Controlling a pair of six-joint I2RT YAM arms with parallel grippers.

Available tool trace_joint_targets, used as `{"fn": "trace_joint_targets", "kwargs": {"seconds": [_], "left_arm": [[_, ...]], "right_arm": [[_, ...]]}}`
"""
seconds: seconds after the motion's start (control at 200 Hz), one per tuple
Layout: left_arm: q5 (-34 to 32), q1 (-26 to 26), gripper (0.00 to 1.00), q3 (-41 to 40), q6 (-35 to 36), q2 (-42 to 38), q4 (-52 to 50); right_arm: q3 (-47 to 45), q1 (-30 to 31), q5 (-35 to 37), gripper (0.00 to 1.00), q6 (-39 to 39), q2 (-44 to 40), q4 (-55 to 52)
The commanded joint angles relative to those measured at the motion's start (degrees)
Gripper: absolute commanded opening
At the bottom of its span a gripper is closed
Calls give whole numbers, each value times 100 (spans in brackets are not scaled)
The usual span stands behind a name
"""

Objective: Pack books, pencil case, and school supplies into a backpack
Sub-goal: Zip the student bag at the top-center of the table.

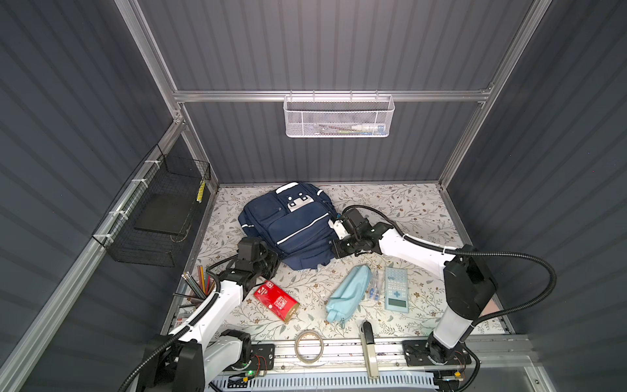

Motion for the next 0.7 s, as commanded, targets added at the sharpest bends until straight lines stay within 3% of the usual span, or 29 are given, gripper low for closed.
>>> {"fn": "trace_joint_targets", "kwargs": {"seconds": [0.0,0.21,0.345,0.405,0.51,0.695], "left_arm": [[-86,282,0,154,335,-124,-347],[-227,443,0,325,634,327,-209],[-251,658,15,564,874,722,-70],[-288,686,30,735,984,834,-126],[-497,699,74,876,1018,784,-246],[-283,515,83,662,931,301,-695]], "right_arm": [[287,-462,615,0,-311,186,-437],[98,227,846,0,-175,-202,-628],[-146,1000,888,0,169,-445,-521],[-30,1278,953,0,324,-397,-598],[146,1627,789,0,722,-331,-400],[660,1889,565,0,1270,304,437]]}}
